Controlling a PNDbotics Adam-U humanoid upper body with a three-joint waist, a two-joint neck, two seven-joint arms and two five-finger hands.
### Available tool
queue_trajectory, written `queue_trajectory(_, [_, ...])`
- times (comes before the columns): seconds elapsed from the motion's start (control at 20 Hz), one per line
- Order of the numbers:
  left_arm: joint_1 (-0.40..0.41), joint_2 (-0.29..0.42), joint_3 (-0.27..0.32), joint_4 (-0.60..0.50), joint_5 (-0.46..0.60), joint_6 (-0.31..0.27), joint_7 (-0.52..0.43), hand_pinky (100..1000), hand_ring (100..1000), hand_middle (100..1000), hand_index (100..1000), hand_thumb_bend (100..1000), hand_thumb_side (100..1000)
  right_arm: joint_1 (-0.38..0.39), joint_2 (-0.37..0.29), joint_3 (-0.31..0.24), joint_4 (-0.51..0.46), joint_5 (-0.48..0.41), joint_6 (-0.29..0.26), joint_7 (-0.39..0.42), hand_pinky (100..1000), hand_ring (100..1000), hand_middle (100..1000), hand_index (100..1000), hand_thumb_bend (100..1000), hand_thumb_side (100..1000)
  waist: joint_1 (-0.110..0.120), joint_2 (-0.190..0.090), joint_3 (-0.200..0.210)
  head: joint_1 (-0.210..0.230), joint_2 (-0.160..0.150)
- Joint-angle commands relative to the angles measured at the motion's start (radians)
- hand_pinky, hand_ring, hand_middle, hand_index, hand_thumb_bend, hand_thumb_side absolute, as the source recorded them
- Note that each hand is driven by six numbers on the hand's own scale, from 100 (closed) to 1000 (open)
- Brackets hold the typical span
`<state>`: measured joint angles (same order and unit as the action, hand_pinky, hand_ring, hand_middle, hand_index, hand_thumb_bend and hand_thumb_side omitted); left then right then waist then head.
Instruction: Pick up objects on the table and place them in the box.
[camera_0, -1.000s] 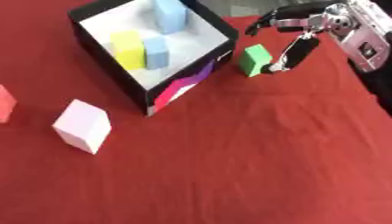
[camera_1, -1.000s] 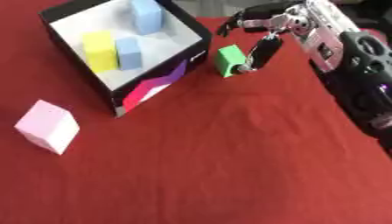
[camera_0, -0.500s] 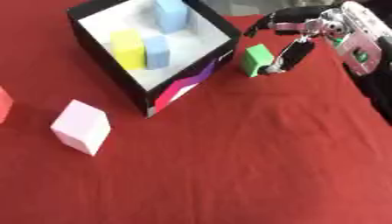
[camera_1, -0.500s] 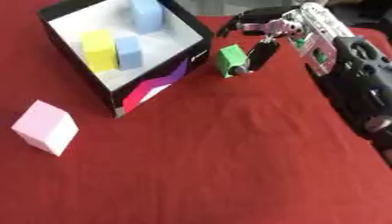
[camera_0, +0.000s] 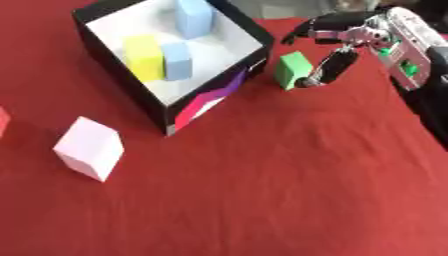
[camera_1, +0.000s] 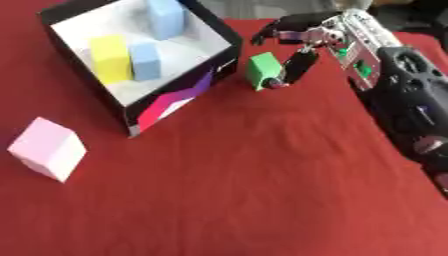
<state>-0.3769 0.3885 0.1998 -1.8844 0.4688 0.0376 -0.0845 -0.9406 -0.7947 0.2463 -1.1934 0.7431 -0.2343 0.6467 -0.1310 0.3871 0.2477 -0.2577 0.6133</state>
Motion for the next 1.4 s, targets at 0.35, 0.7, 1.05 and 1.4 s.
queue_trajectory(0.35, [-0.019, 0.026, -0.002, -0.011, -0.006, -0.001, -0.010, 855, 736, 801, 763, 234, 774, -0.013, -0.017, -0.030, 0.028, 0.040, 0.014, -0.020, 955, 976, 871, 946, 437, 387, 0.003, -0.006, 0.010, -0.015, -0.029])
queue_trajectory(0.7, [-0.029, 0.026, -0.004, -0.012, -0.005, 0.000, -0.013, 854, 736, 801, 764, 234, 778, -0.010, -0.011, -0.045, 0.056, 0.062, 0.024, -0.045, 954, 975, 873, 943, 437, 386, -0.002, 0.007, 0.019, -0.025, -0.041])
queue_trajectory(1.05, [-0.035, 0.028, -0.006, -0.012, -0.008, 0.001, -0.017, 854, 736, 802, 764, 235, 784, -0.010, -0.013, -0.052, 0.066, 0.073, 0.028, -0.060, 951, 975, 871, 943, 437, 391, -0.008, 0.021, 0.028, -0.035, -0.051])
queue_trajectory(1.4, [-0.038, 0.029, -0.007, -0.010, -0.009, 0.003, -0.021, 854, 736, 802, 763, 235, 788, -0.008, -0.012, -0.065, 0.081, 0.082, 0.038, -0.067, 942, 960, 845, 916, 436, 380, -0.010, 0.028, 0.031, -0.042, -0.055])
